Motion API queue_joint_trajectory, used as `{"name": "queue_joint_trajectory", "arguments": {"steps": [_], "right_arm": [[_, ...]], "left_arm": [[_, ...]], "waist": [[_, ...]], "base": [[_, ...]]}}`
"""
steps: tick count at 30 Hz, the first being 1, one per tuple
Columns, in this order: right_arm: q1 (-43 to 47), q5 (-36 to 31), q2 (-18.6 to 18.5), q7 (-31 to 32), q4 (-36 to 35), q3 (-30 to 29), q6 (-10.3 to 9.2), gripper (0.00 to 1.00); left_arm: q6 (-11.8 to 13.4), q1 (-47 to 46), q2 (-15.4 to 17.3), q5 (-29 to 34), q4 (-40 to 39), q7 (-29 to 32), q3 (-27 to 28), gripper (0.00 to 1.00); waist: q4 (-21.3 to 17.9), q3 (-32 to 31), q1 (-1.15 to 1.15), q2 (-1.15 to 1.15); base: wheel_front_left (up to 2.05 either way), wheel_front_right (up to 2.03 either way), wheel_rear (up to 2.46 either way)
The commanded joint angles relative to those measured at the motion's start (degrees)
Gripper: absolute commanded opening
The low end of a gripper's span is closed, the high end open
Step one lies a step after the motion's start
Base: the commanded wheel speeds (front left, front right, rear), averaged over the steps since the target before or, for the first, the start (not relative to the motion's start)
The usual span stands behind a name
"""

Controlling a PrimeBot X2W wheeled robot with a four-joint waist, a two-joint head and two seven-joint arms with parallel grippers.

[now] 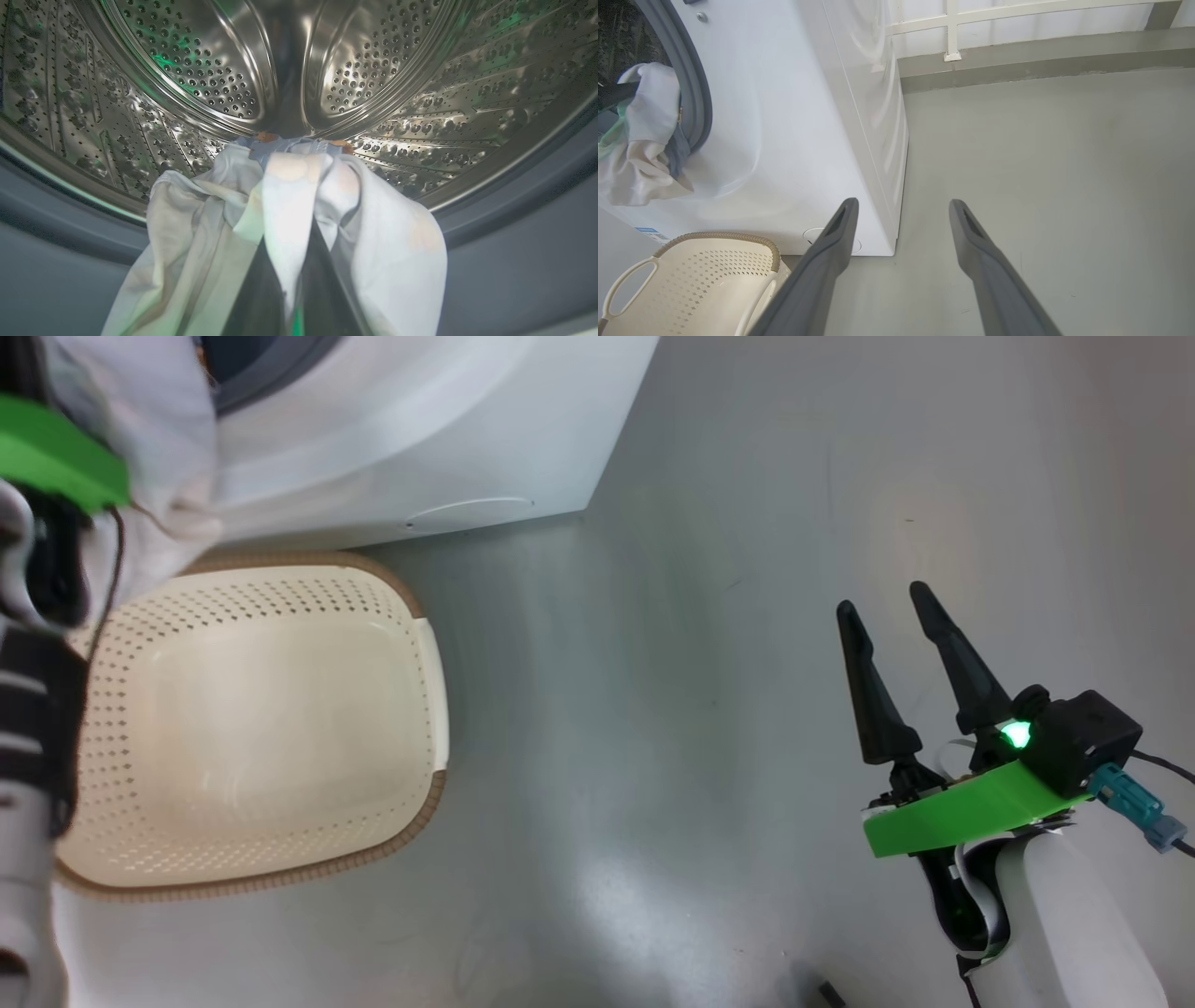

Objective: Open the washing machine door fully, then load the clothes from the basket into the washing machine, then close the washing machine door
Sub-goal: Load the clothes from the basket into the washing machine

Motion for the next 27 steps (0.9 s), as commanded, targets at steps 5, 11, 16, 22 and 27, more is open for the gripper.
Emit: {"name": "queue_joint_trajectory", "arguments": {"steps": [5,11,16,22,27], "right_arm": [[0.4,0.4,0.5,-0.3,-0.9,1.9,0.09,1.00],[-0.1,0.5,0.8,-0.3,-1.0,2.3,0.09,1.00],[-0.5,0.6,1.0,-0.3,-1.2,2.4,0.09,1.00],[-0.5,0.6,1.1,-0.3,-1.2,2.5,0.09,1.00],[-0.4,0.6,1.1,-0.3,-1.2,2.7,0.09,1.00]], "left_arm": [[-0.1,-6.8,3.8,2.6,1.7,-0.3,0.5,0.00],[1.3,-10.9,4.3,8.2,-5.2,-0.3,4.6,0.00],[1.5,-9.2,3.5,13.8,-14.2,-0.3,9.7,0.00],[0.8,-5.4,1.3,17.1,-14.7,-0.3,14.2,0.00],[0.2,-4.6,0.6,18.5,-11.0,-0.3,14.7,1.00]], "waist": [[-1.0,0.4,0.00,0.00],[-2.0,1.3,0.00,0.00],[-2.5,2.0,0.00,0.00],[-2.6,2.1,0.00,0.00],[-2.5,2.0,0.00,0.00]], "base": [[0.00,0.00,0.00],[0.00,0.00,0.00],[0.00,0.00,0.00],[0.00,0.00,0.00],[0.00,0.00,0.00]]}}
